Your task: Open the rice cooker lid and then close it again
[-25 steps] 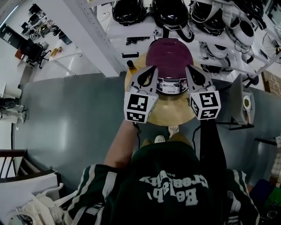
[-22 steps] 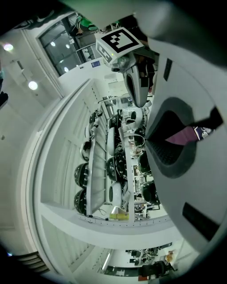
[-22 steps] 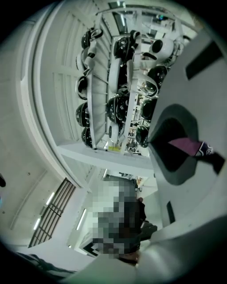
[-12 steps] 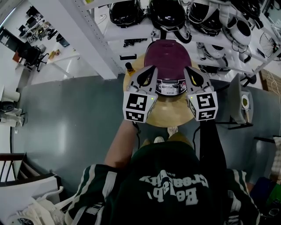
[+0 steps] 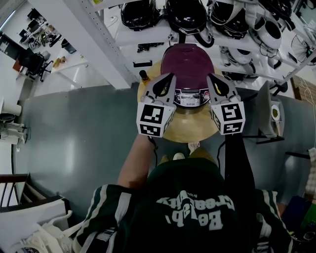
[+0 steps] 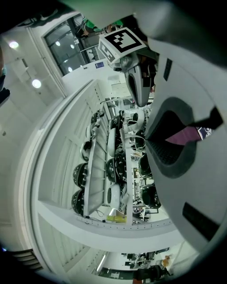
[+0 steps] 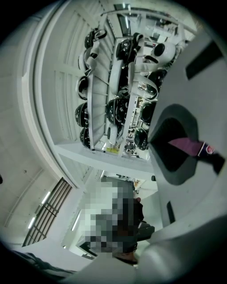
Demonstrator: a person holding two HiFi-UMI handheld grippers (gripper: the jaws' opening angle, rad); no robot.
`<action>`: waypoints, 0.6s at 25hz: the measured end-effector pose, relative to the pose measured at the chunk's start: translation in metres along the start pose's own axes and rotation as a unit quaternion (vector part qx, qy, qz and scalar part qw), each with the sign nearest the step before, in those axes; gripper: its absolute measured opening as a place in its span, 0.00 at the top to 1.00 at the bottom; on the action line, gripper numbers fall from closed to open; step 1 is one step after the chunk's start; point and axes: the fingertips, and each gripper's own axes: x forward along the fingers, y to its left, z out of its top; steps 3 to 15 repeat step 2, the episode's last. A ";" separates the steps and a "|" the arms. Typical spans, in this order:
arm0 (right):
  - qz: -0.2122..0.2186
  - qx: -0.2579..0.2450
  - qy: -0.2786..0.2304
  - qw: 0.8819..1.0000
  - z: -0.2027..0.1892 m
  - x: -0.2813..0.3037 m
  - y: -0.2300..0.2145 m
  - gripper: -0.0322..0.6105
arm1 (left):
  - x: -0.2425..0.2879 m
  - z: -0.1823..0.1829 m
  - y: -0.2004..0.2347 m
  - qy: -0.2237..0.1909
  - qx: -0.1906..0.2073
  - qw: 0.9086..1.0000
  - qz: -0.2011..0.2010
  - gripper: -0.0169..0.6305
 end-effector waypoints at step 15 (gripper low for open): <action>-0.001 0.000 0.001 1.000 -0.002 0.001 -0.002 0.95 | 0.001 0.000 0.000 -0.002 -0.001 1.000 0.000 0.97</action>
